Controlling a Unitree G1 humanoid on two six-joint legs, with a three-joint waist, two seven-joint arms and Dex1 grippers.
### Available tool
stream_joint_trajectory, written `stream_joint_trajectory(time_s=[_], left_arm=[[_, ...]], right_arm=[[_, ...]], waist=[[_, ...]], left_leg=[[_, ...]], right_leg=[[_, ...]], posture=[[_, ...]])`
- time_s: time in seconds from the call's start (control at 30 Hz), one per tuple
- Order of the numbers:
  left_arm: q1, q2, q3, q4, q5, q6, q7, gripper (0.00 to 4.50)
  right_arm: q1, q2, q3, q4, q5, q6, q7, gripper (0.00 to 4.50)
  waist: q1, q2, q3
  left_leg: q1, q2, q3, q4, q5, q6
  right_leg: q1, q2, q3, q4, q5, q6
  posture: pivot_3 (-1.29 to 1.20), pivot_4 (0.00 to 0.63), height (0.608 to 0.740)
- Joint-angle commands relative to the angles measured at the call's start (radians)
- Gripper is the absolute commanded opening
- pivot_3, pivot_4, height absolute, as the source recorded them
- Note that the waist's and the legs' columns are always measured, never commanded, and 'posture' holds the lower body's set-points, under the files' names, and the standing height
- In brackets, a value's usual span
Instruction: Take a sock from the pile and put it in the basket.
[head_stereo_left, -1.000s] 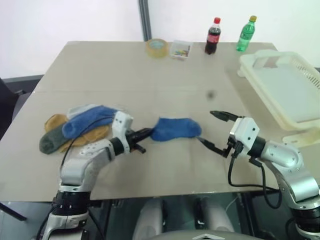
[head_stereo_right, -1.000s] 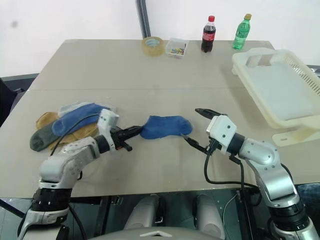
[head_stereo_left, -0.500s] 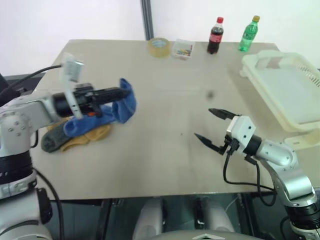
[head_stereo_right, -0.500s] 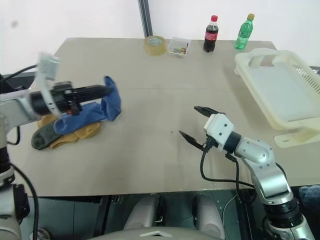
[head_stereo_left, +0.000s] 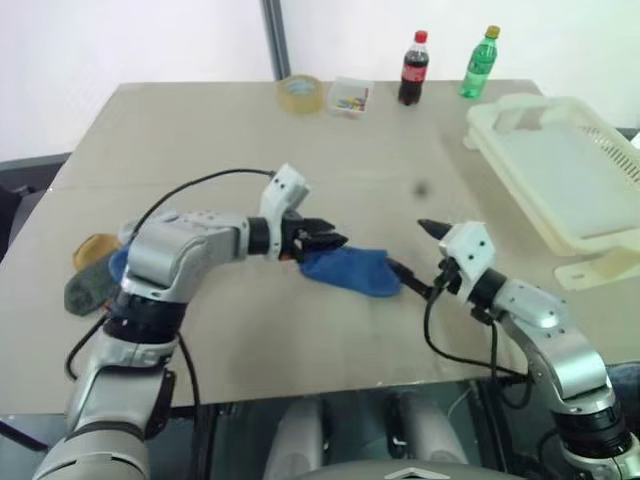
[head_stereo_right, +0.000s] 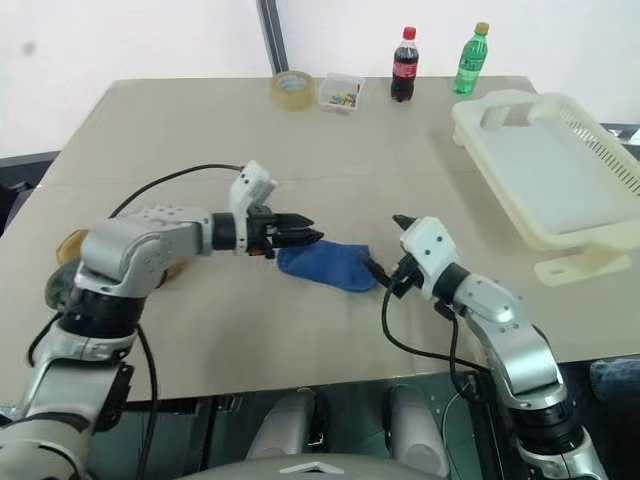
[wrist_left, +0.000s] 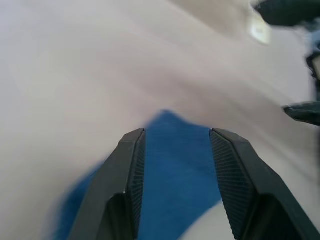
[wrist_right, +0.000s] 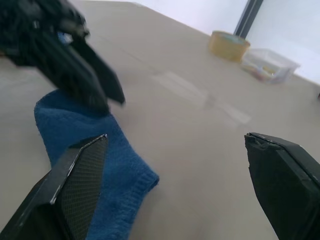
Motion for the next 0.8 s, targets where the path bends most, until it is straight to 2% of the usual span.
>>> stream_joint_trajectory(time_s=[0.03, 0.07, 0.1, 0.13, 0.17, 0.2, 0.27, 0.33, 0.37, 0.4, 0.43, 0.57, 0.6, 0.67, 0.7, 0.77, 0.8], left_arm=[[0.063, -0.036, -0.059, 0.029, 0.115, -0.118, 0.021, 2.27], [0.080, -0.053, -0.073, 0.042, 0.141, -0.129, 0.038, 2.27], [0.100, -0.066, -0.082, 0.045, 0.166, -0.139, 0.053, 2.34], [0.117, -0.075, -0.080, 0.040, 0.176, -0.138, 0.064, 2.34], [0.134, -0.084, -0.072, 0.027, 0.174, -0.132, 0.072, 2.09], [0.160, -0.090, -0.060, -0.008, 0.160, -0.119, 0.075, 1.73], [0.219, -0.113, -0.011, -0.110, 0.107, -0.062, 0.101, 1.14], [0.291, -0.136, 0.052, -0.241, 0.054, 0.013, 0.150, 0.27], [0.317, -0.149, 0.079, -0.289, 0.035, 0.046, 0.175, 0.00], [0.332, -0.159, 0.097, -0.321, 0.022, 0.072, 0.194, 0.00], [0.349, -0.171, 0.115, -0.356, 0.002, 0.098, 0.212, 0.00], [0.373, -0.216, 0.144, -0.401, -0.024, 0.138, 0.268, 0.00], [0.370, -0.227, 0.158, -0.393, -0.023, 0.136, 0.279, 0.33], [0.362, -0.234, 0.175, -0.378, -0.017, 0.128, 0.290, 0.94], [0.362, -0.221, 0.190, -0.378, -0.008, 0.111, 0.290, 1.40], [0.369, -0.198, 0.244, -0.386, -0.004, 0.072, 0.286, 2.31], [0.374, -0.187, 0.276, -0.391, -0.004, 0.050, 0.284, 2.78]], right_arm=[[-0.036, 0.009, 0.049, 0.120, -0.027, 0.028, 0.009, 4.50], [-0.042, 0.004, 0.066, 0.155, -0.042, 0.023, 0.017, 4.50], [-0.043, 0.000, 0.078, 0.190, -0.059, 0.015, 0.018, 3.91], [-0.042, -0.003, 0.085, 0.216, -0.069, 0.009, 0.019, 3.58], [-0.037, -0.008, 0.089, 0.233, -0.075, 0.003, 0.025, 3.22], [-0.032, -0.019, 0.098, 0.251, -0.092, -0.025, 0.030, 2.60], [-0.024, -0.036, 0.098, 0.259, -0.107, -0.040, 0.033, 1.97], [-0.017, -0.069, 0.077, 0.226, -0.091, -0.038, 0.061, 1.05], [-0.013, -0.087, 0.067, 0.207, -0.076, -0.032, 0.081, 0.63], [-0.011, -0.099, 0.062, 0.195, -0.066, -0.028, 0.095, 0.14], [-0.010, -0.116, 0.057, 0.180, -0.054, -0.025, 0.116, 0.02], [-0.026, -0.169, 0.075, 0.183, -0.052, -0.053, 0.186, 0.02], [-0.035, -0.178, 0.082, 0.195, -0.053, -0.068, 0.206, 0.00], [-0.043, -0.182, 0.084, 0.206, -0.041, -0.076, 0.234, 0.64], [-0.042, -0.189, 0.082, 0.194, -0.037, -0.083, 0.248, 0.96], [-0.036, -0.197, 0.065, 0.162, -0.036, -0.110, 0.252, 1.82], [-0.031, -0.191, 0.047, 0.141, -0.026, -0.116, 0.244, 2.39]], waist=[[0.005, 0.000, 0.000], [0.012, 0.000, 0.000], [0.015, 0.000, 0.001], [0.019, -0.001, 0.001], [0.025, -0.001, 0.000], [0.026, -0.001, -0.001], [0.024, 0.000, -0.001], [0.024, 0.000, -0.001], [0.026, 0.000, -0.001], [0.028, 0.000, -0.001], [0.029, 0.000, -0.001], [0.027, 0.000, -0.001], [0.027, 0.000, -0.001], [0.026, 0.000, -0.001], [0.026, 0.000, -0.001], [0.025, 0.000, -0.001], [0.024, 0.000, -0.001]], left_leg=[[-0.001, 0.000, 0.000, 0.000, 0.000, 0.000], [-0.002, 0.000, 0.000, 0.000, 0.000, 0.000], [-0.002, -0.001, 0.000, 0.000, 0.000, 0.000], [-0.003, -0.001, 0.000, 0.000, 0.000, 0.000], [-0.004, -0.002, 0.000, 0.001, 0.000, 0.000], [-0.003, -0.001, 0.000, 0.001, 0.000, 0.000], [-0.001, -0.001, 0.000, 0.001, 0.000, 0.001], [0.000, 0.000, -0.001, 0.001, 0.000, 0.001], [0.000, 0.000, -0.001, 0.001, 0.000, 0.001], [0.000, 0.000, -0.001, 0.001, 0.000, 0.001], [0.000, -0.001, -0.002, 0.001, 0.000, 0.001], [0.000, -0.001, -0.006, 0.002, 0.000, 0.001], [0.000, -0.001, -0.006, 0.002, 0.000, 0.001], [0.000, -0.001, -0.006, 0.002, 0.000, 0.001], [0.000, -0.001, -0.006, 0.002, 0.000, 0.001], [0.000, -0.001, -0.006, 0.002, 0.000, 0.001], [0.000, -0.001, -0.006, 0.002, 0.000, 0.001]], right_leg=[[0.000, -0.002, 0.000, 0.000, 0.000, 0.000], [0.000, -0.003, -0.001, 0.000, 0.000, 0.000], [0.000, -0.004, -0.001, -0.001, 0.000, 0.000], [0.000, -0.004, -0.001, -0.001, 0.000, 0.000], [-0.001, -0.004, -0.001, -0.001, 0.000, 0.000], [0.000, -0.004, -0.001, -0.002, 0.000, 0.000], [0.002, -0.004, -0.001, -0.002, 0.000, 0.000], [0.003, -0.004, -0.001, -0.001, 0.000, 0.000], [0.003, -0.004, -0.001, -0.001, 0.000, 0.000], [0.003, -0.005, -0.002, -0.001, 0.000, 0.000], [0.003, -0.006, -0.003, -0.001, 0.000, 0.000], [0.005, -0.006, -0.006, -0.001, 0.000, 0.000], [0.005, -0.005, -0.005, -0.001, 0.000, 0.000], [0.005, -0.004, -0.005, -0.001, 0.000, 0.000], [0.005, -0.004, -0.005, -0.001, 0.000, 0.000], [0.005, -0.003, -0.005, -0.001, 0.000, 0.000], [0.005, -0.003, -0.005, -0.001, 0.000, 0.000]], posture=[[0.00, 0.150, 0.740], [0.00, 0.150, 0.740], [0.00, 0.150, 0.740], [0.00, 0.150, 0.740], [0.00, 0.150, 0.740], [0.00, 0.150, 0.740], [0.00, 0.150, 0.740], [0.00, 0.150, 0.740], [0.00, 0.150, 0.740], [0.00, 0.150, 0.740], [0.00, 0.150, 0.740], [0.00, 0.150, 0.740], [0.00, 0.150, 0.740], [0.00, 0.150, 0.740], [0.00, 0.150, 0.740], [0.00, 0.150, 0.740], [0.00, 0.150, 0.740]])
